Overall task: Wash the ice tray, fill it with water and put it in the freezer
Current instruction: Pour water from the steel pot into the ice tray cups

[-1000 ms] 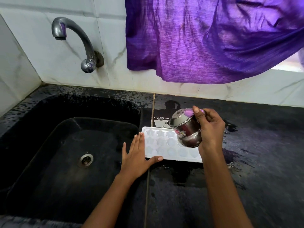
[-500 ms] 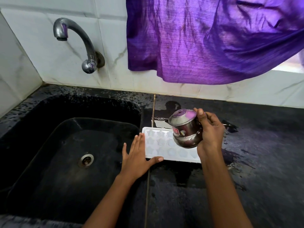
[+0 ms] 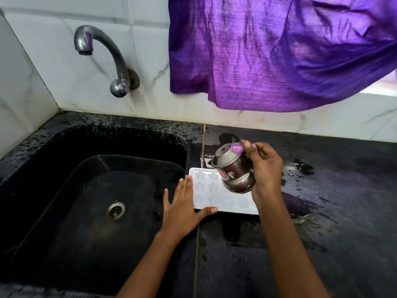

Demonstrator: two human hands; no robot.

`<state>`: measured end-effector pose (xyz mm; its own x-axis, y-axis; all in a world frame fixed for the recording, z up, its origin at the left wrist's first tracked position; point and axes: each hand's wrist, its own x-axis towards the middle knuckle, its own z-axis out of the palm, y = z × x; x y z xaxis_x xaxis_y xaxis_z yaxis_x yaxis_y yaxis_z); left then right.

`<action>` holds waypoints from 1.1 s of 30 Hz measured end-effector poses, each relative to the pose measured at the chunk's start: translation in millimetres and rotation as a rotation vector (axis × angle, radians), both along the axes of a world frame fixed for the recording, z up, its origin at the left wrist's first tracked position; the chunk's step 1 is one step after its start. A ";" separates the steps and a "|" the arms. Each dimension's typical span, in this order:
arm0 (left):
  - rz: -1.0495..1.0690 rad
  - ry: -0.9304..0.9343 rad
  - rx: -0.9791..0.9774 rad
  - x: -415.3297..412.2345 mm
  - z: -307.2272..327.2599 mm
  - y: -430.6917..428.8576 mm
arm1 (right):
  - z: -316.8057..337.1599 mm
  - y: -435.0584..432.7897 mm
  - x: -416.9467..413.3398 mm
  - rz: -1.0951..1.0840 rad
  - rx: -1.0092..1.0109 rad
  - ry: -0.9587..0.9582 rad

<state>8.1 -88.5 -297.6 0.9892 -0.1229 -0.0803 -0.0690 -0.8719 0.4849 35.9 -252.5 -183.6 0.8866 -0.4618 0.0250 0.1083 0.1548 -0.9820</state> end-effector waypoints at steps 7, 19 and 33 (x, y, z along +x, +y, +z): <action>-0.002 -0.003 0.011 0.5 -0.9 0.0 | 4.0 5.6 2.1 0.018 -0.051 -0.014; -0.006 0.006 0.011 0.5 -0.4 -0.5 | 15.8 5.2 1.9 0.007 -0.069 -0.032; 0.000 -0.012 0.021 -0.6 -1.3 -0.6 | 9.1 -0.2 2.9 -0.007 0.130 -0.016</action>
